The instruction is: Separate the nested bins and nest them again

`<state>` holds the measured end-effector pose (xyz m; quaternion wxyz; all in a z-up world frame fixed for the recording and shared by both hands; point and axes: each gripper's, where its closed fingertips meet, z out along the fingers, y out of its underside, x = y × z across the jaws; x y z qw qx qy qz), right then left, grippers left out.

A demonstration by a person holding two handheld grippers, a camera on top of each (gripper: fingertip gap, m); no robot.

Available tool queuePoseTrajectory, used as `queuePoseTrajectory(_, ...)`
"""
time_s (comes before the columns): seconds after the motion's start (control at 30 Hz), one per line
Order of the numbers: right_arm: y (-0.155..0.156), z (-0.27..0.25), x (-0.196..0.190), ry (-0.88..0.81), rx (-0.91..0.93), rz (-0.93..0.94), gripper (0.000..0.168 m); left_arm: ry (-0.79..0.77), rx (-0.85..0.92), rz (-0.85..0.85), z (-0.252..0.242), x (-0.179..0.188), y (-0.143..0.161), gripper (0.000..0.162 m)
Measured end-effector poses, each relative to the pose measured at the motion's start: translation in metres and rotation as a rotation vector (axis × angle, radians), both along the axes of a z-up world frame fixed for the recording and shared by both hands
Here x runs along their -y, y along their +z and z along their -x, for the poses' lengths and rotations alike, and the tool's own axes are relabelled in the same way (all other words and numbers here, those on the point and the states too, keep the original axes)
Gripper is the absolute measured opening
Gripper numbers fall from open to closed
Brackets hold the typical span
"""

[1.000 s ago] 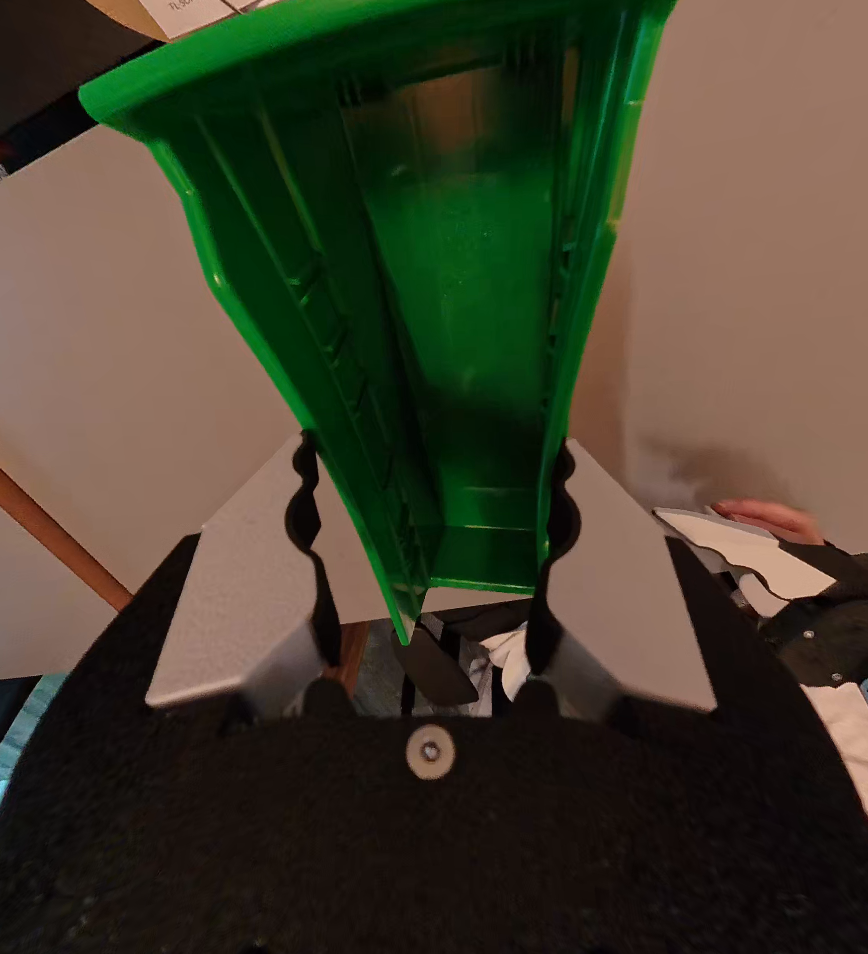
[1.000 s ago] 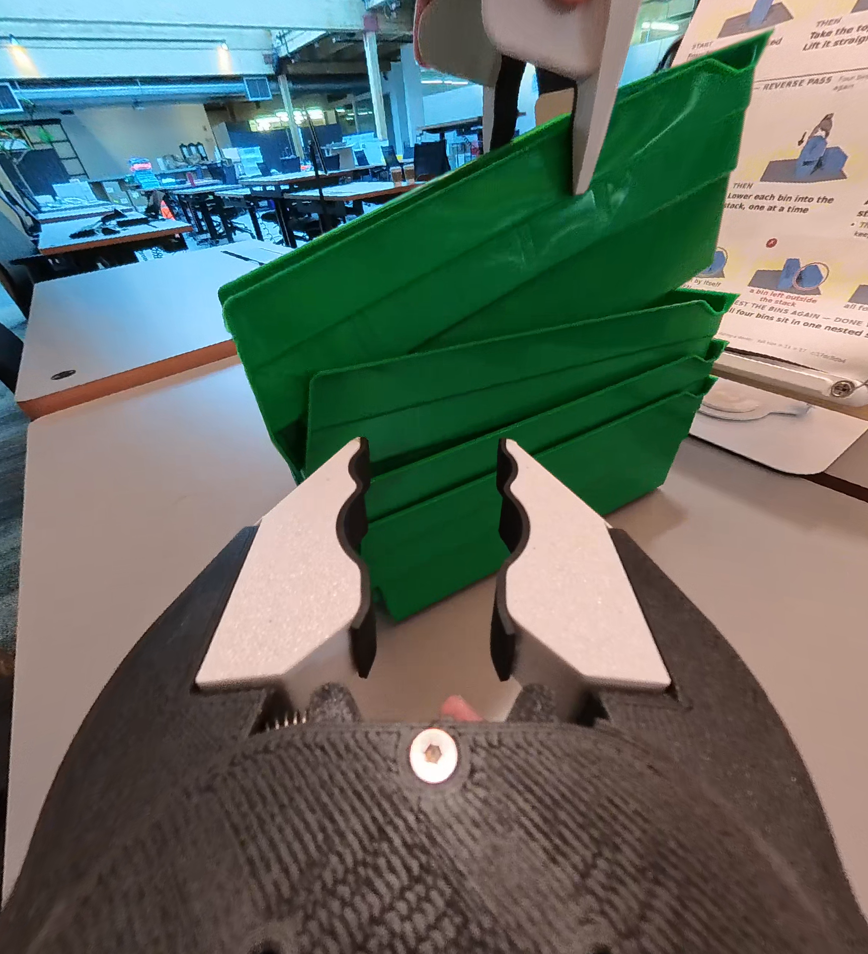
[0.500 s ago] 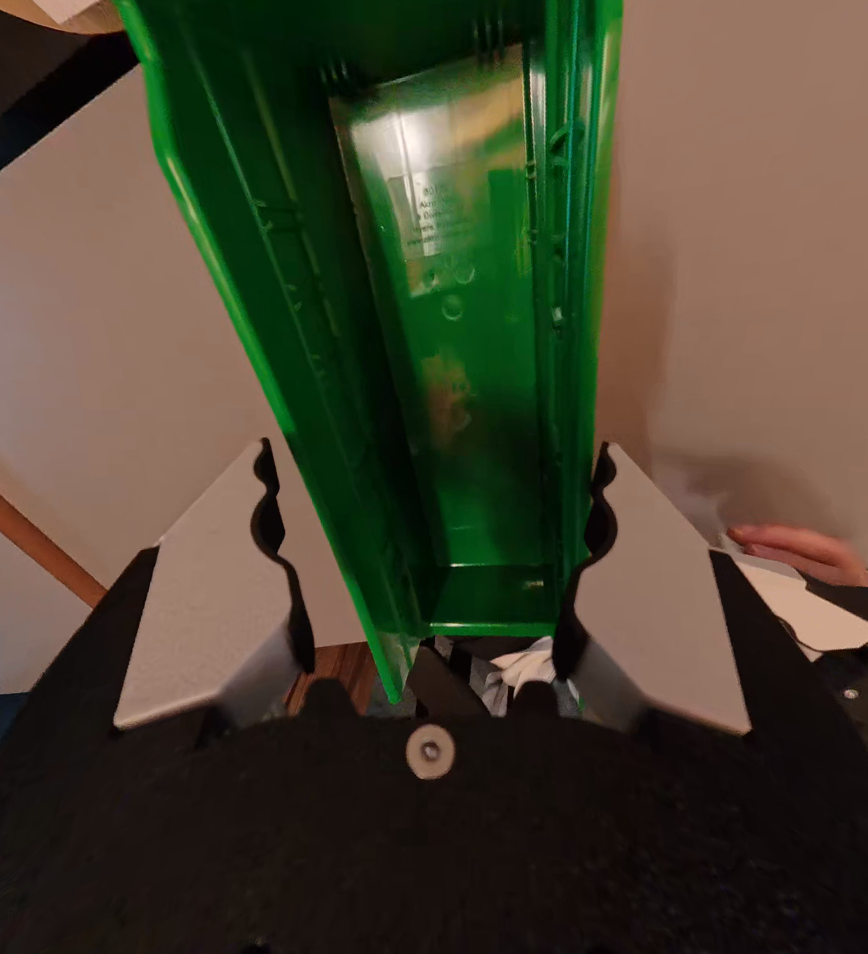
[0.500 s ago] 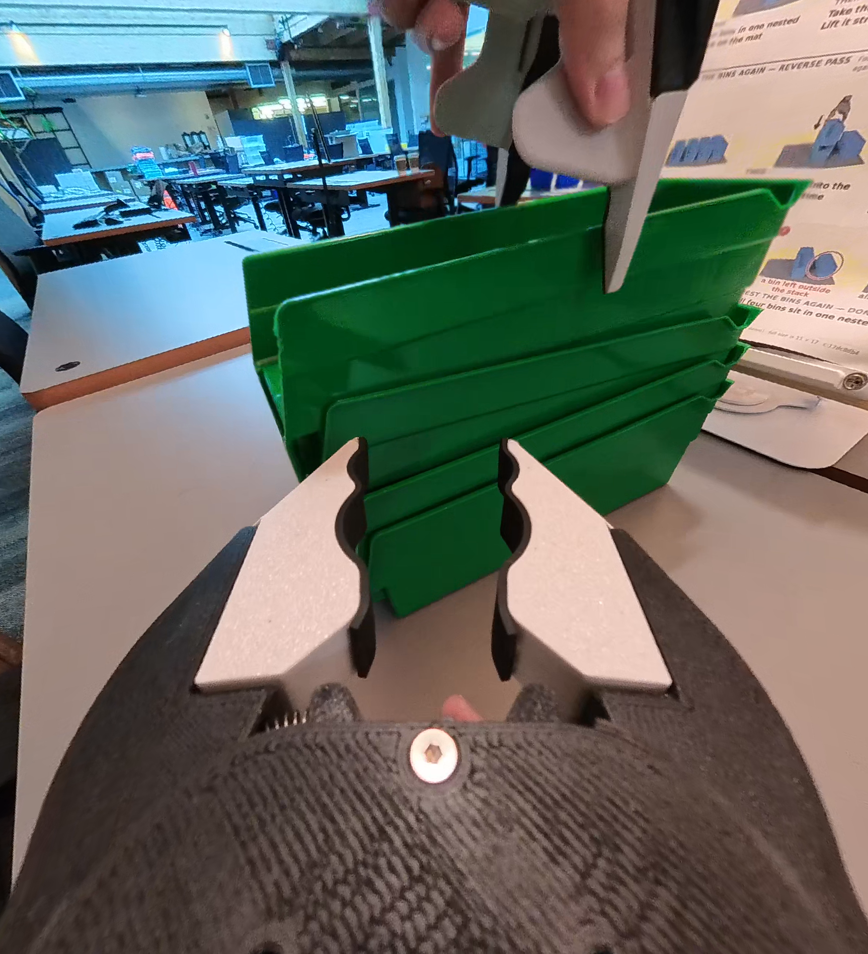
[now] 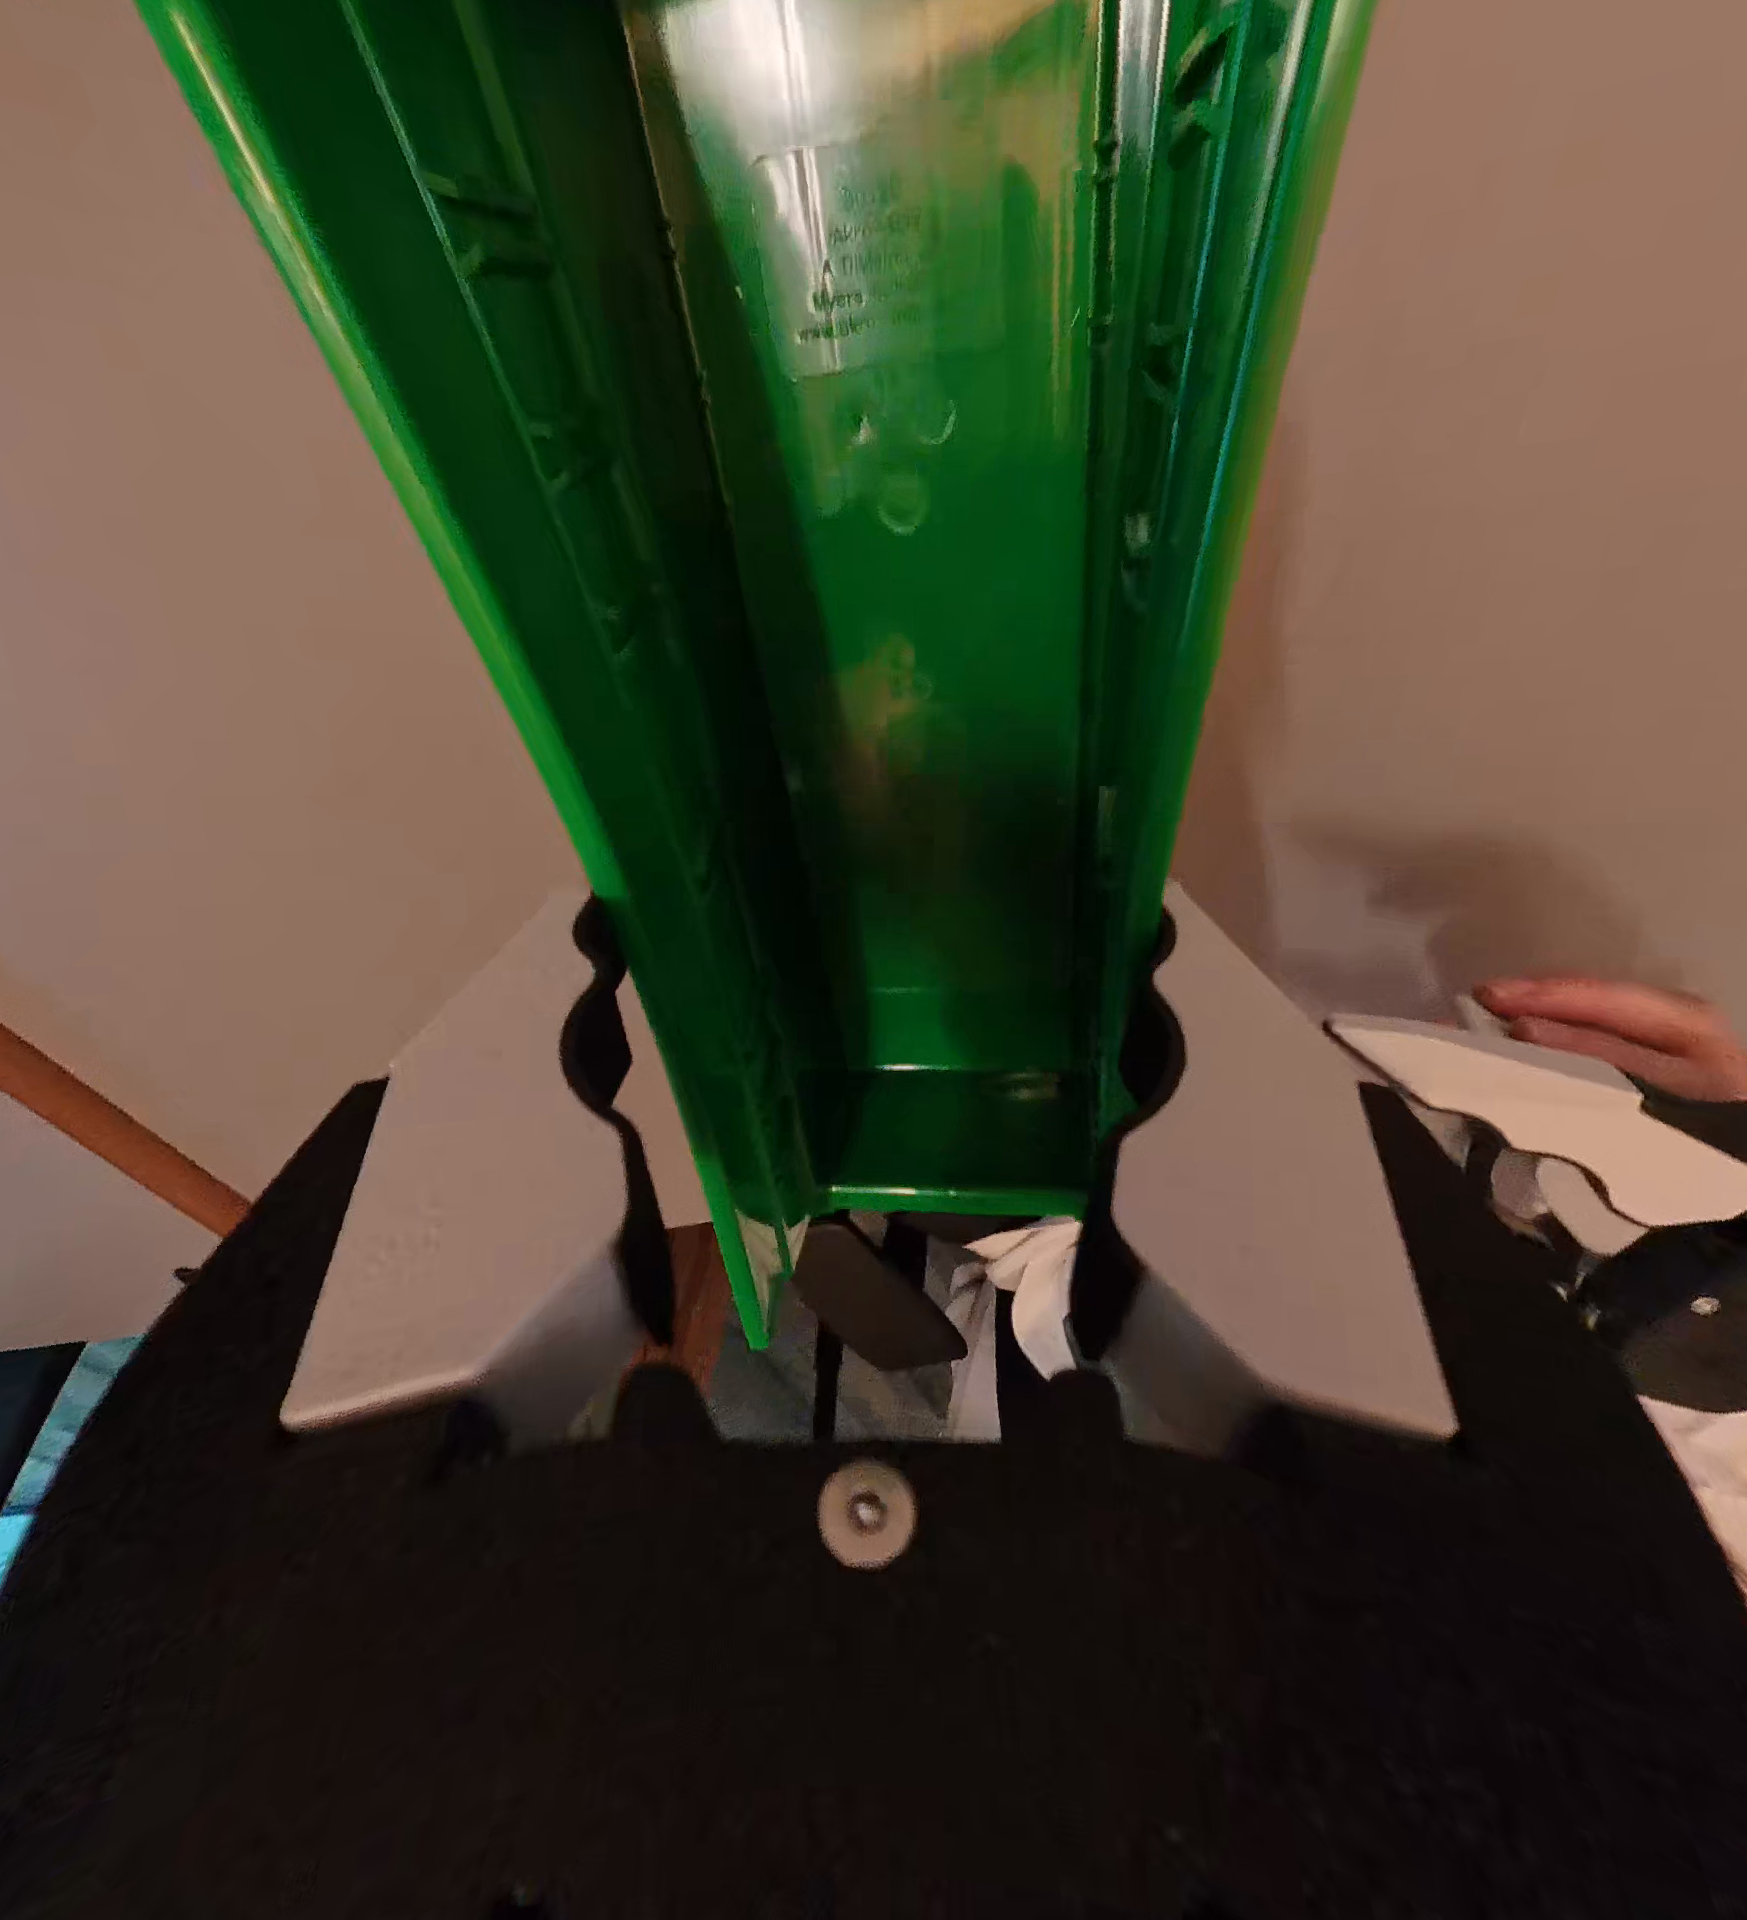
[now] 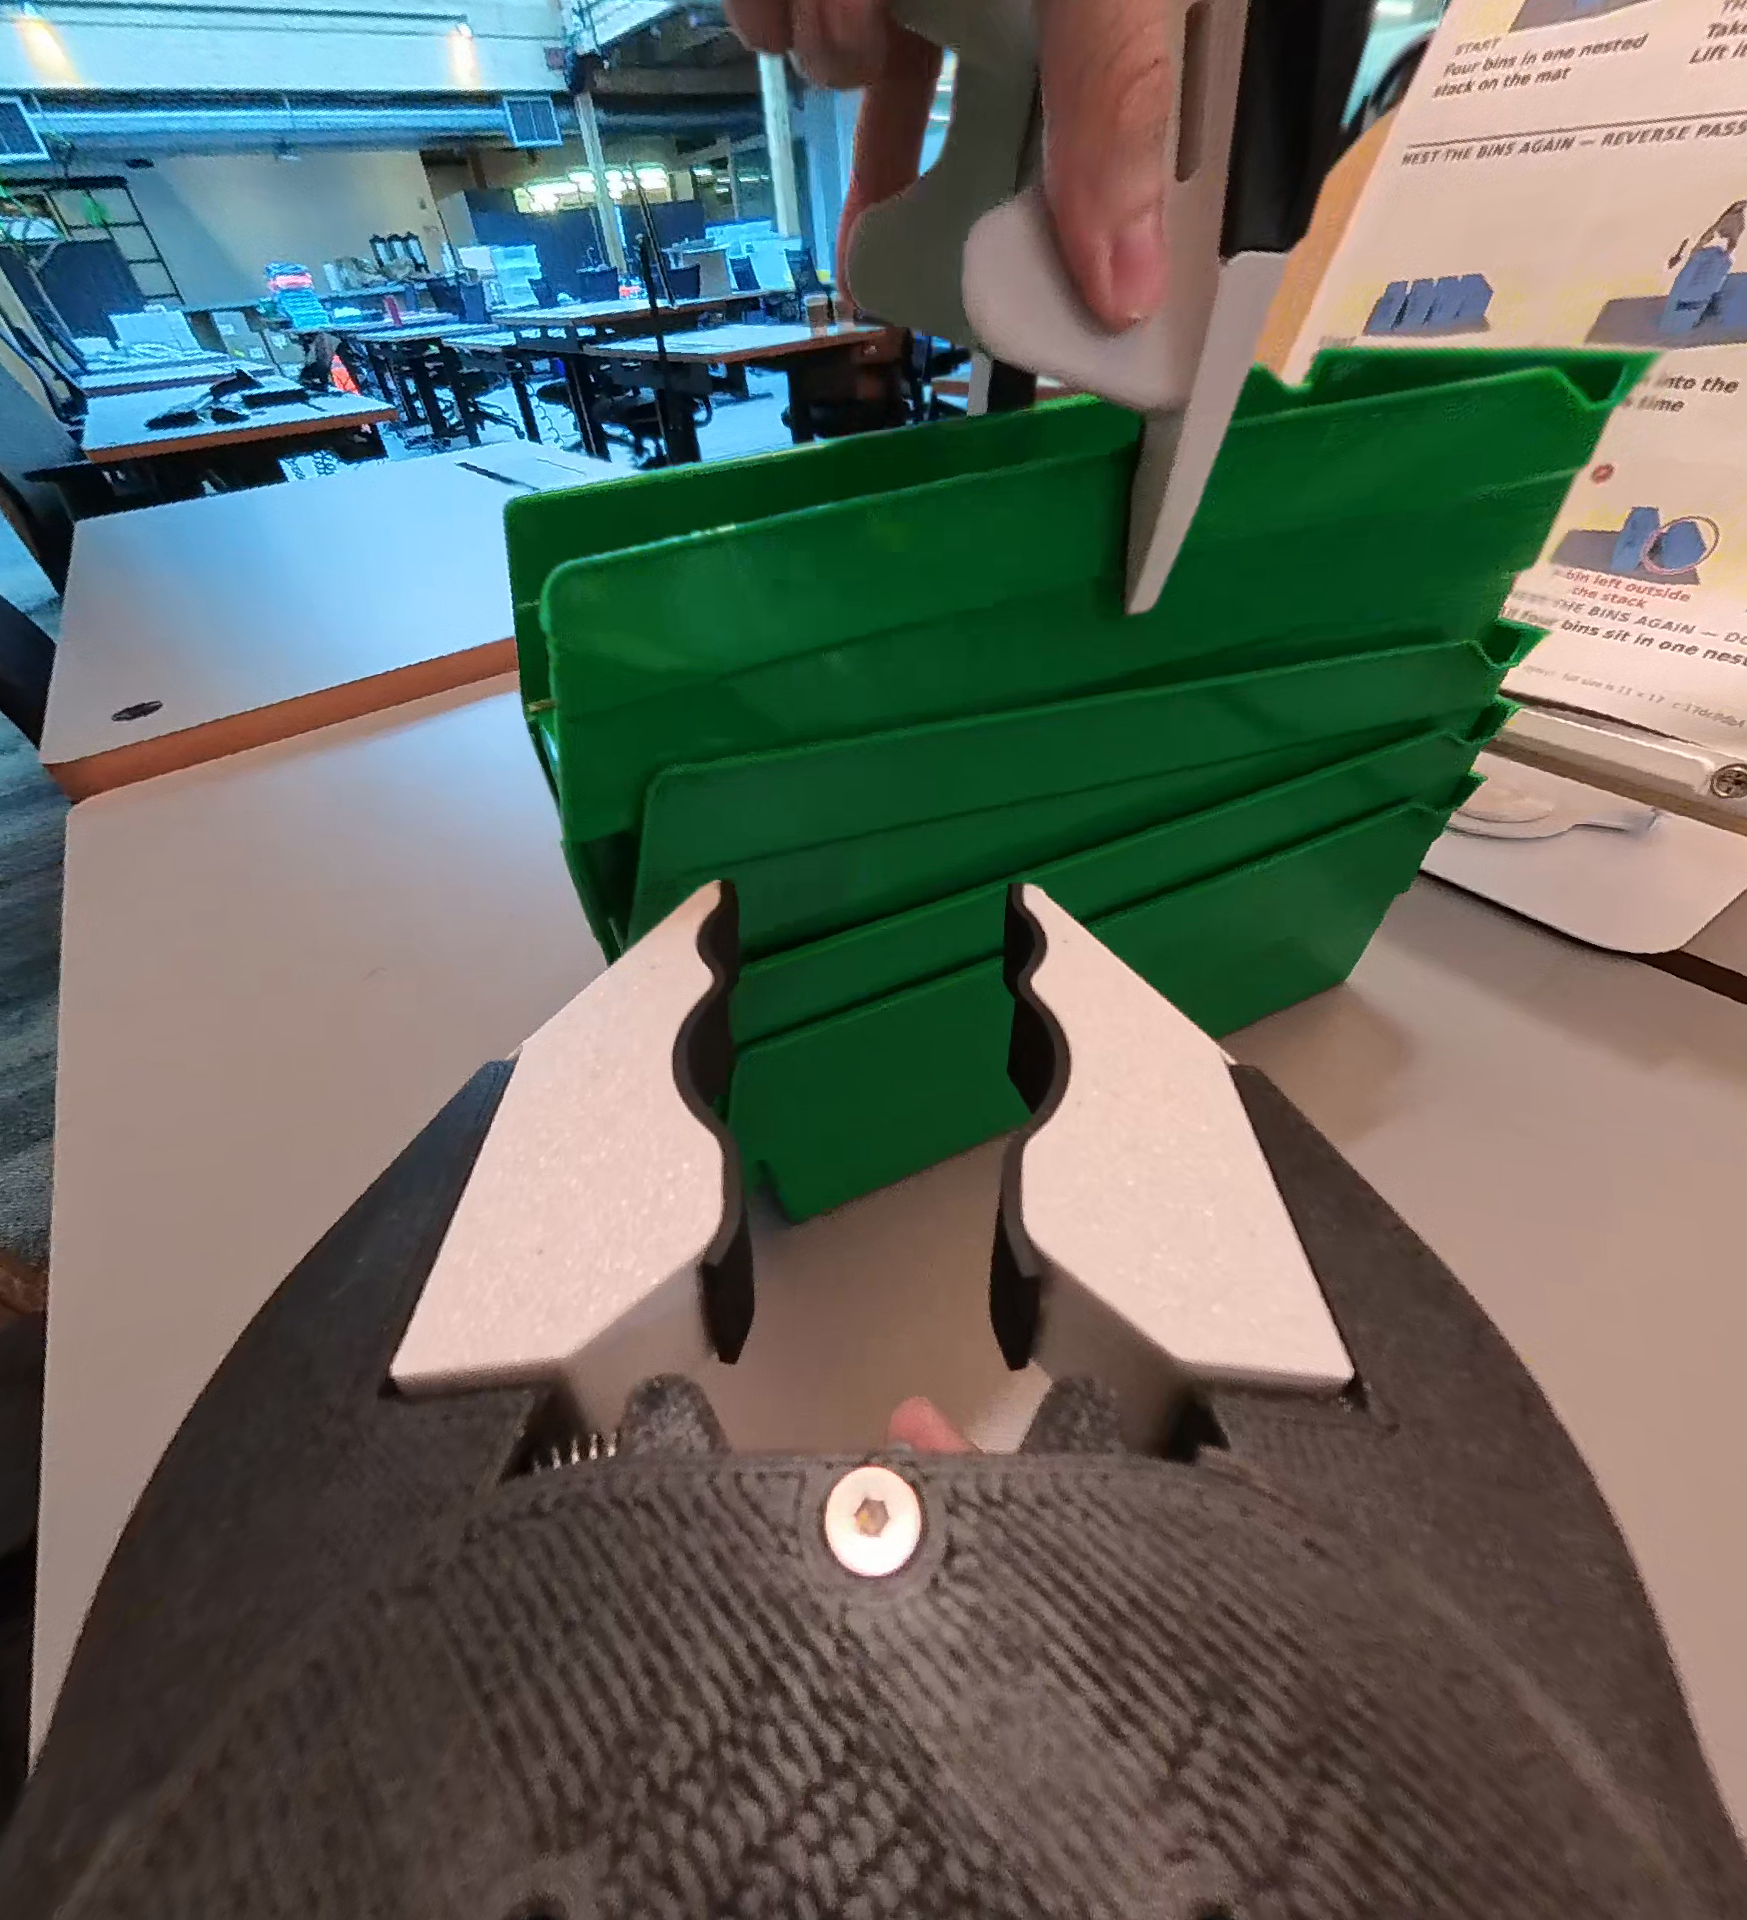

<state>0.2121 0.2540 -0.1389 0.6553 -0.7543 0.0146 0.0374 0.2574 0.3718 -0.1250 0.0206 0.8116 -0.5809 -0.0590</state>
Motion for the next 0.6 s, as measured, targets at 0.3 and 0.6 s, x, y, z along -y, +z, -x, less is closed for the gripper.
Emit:
queuePoseTrajectory(0.3, -0.002, 0.002, -0.001, 0.008, 0.0, 0.008, 0.05, 0.014, 0.04, -0.014, -0.003, -0.004, 0.038, 0.09)
queuePoseTrajectory(0.6, -0.006, 0.0, 0.0, 0.006, -0.004, 0.021, 0.05, 0.019, 0.111, -0.031, 0.005, -0.025, 0.115, 0.091)
